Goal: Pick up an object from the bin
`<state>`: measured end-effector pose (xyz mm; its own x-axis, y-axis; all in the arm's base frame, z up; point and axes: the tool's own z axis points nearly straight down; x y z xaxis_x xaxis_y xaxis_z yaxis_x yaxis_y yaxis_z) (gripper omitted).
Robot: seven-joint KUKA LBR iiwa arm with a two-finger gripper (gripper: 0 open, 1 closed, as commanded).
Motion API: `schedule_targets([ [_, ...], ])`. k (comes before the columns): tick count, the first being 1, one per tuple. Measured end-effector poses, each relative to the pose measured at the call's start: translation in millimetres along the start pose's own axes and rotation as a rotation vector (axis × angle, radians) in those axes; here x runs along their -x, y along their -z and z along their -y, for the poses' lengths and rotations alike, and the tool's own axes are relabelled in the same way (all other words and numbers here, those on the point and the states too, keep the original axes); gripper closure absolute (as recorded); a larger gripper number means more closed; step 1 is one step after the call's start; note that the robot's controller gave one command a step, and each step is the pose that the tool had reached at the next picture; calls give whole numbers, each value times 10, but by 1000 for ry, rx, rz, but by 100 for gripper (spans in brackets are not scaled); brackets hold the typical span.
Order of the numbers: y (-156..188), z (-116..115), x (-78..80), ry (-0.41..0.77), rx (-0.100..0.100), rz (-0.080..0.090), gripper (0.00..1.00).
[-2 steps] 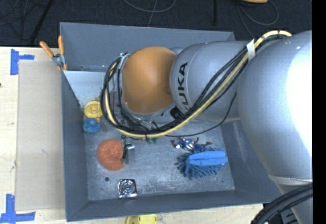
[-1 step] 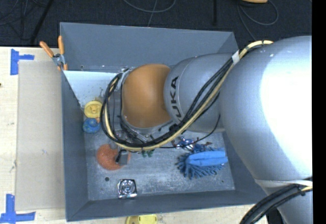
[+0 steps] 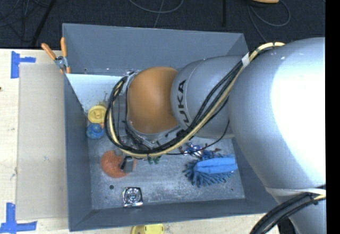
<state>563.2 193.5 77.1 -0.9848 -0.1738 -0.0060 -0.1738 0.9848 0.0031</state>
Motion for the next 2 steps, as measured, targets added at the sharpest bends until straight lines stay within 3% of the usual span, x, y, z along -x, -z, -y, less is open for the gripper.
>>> schedule_targets([
  [1, 96, 11, 3, 0, -1, -5, 100],
  [2, 1174, 6, 144, -15, -3, -5, 100],
])
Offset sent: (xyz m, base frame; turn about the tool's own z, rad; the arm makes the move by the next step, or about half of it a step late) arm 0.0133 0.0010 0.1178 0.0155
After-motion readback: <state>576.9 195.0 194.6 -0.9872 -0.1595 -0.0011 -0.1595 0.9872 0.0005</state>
